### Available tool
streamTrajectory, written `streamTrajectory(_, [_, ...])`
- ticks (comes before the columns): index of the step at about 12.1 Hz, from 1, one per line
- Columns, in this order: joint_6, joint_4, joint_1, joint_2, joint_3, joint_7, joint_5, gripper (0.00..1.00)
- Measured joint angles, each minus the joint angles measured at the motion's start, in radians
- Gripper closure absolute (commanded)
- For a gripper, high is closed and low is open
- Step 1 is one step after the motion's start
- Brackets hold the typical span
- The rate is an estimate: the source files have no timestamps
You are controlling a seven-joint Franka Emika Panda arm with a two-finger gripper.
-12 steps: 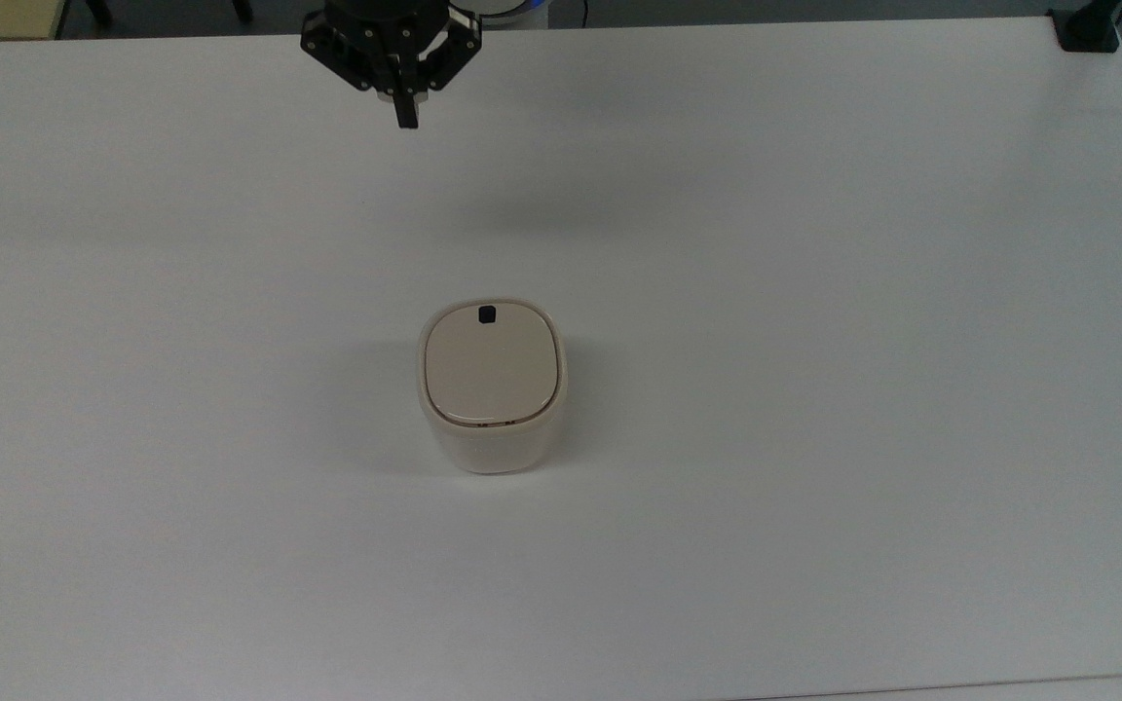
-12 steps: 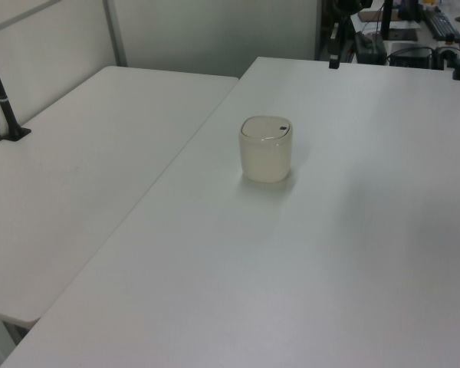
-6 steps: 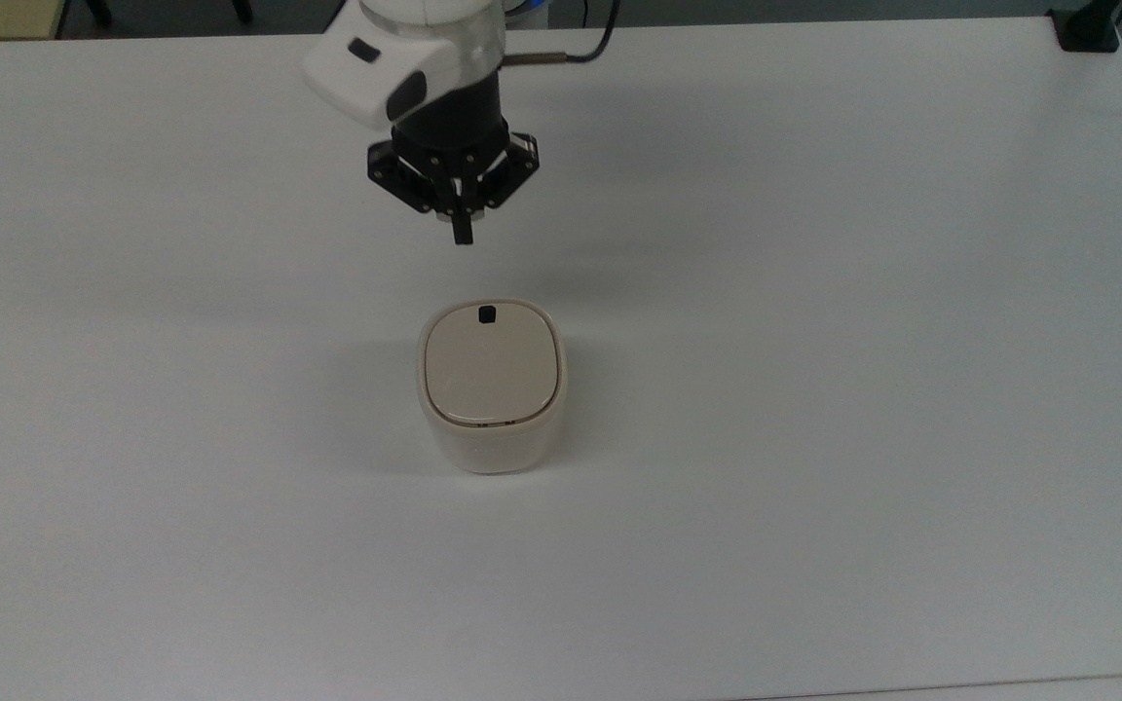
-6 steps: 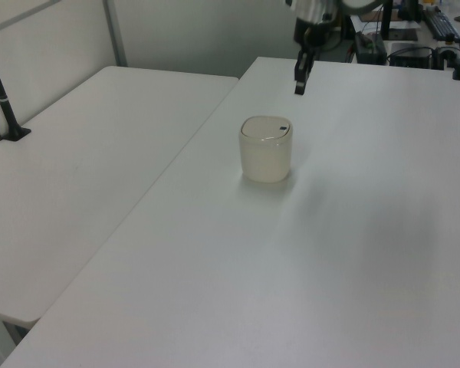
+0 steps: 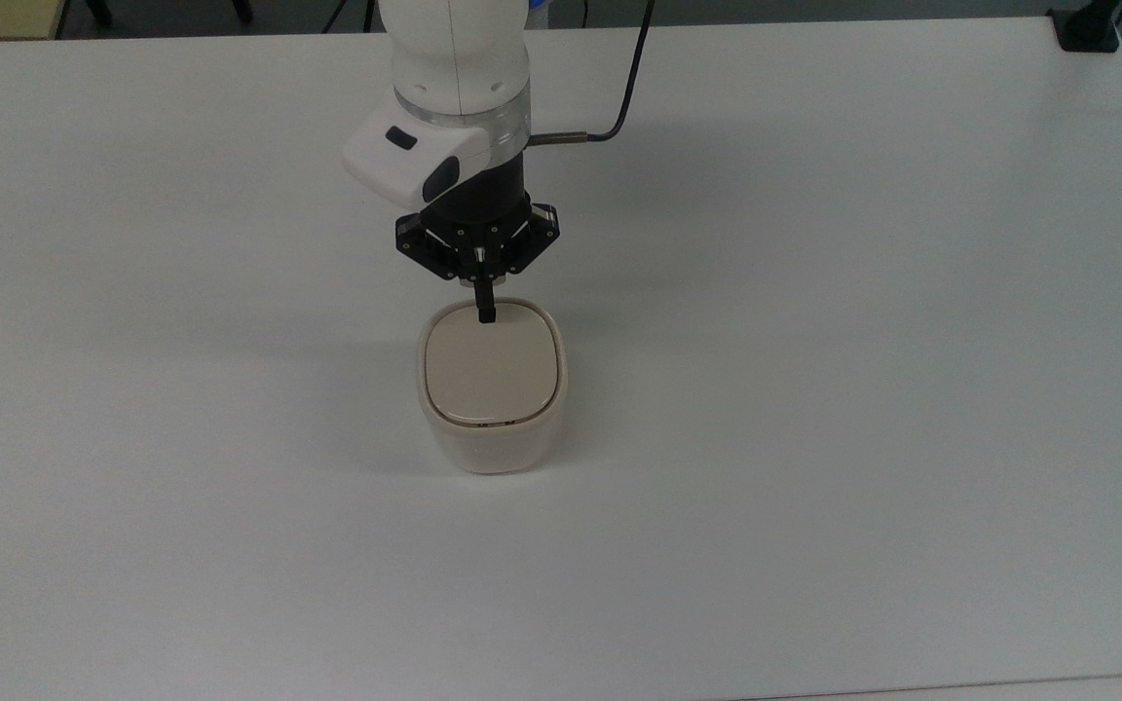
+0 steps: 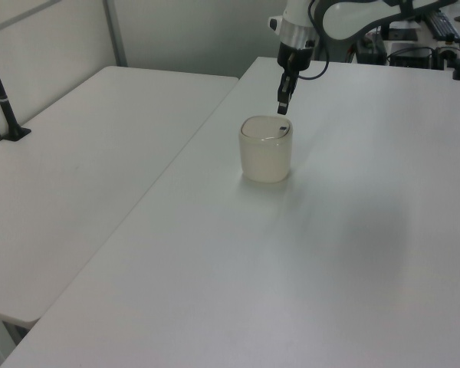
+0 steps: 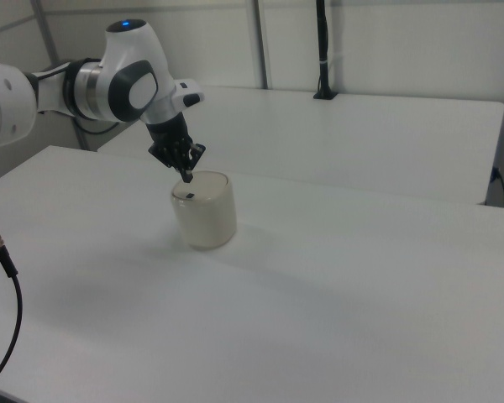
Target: Open the trash bin
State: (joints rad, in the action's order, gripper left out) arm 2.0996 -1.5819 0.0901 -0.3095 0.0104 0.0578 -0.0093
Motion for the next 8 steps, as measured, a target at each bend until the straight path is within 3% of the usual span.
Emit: streamTrajectory(8, [0.029, 0.002, 0.012, -0.059, 0.000, 0.000, -0.021, 0.98])
